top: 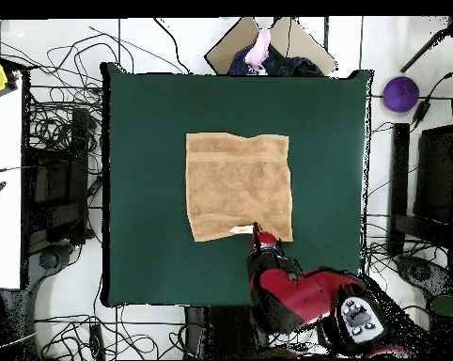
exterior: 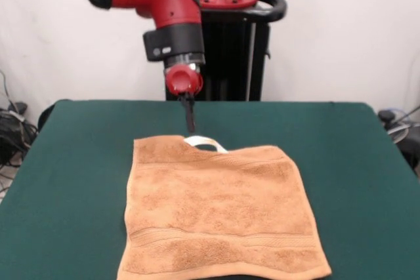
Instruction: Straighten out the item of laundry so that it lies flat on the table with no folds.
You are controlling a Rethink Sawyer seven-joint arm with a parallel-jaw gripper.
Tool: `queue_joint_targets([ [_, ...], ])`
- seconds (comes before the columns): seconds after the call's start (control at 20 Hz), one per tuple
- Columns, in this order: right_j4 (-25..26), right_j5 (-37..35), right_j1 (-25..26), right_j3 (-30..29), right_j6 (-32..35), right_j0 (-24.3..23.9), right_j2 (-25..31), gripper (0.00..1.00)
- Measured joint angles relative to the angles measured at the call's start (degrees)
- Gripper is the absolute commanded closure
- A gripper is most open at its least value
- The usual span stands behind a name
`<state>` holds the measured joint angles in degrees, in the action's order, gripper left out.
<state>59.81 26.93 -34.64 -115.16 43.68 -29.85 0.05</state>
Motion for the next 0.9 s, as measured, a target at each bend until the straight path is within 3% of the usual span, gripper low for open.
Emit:
queue_joint_targets([
  [0.55,-1.9,-11.6,-13.6,-9.4,0.0,-4.0,6.4,1.00],
  [0.9,-15.6,-19.2,-21.8,-16.3,0.7,-9.2,12.3,1.00],
])
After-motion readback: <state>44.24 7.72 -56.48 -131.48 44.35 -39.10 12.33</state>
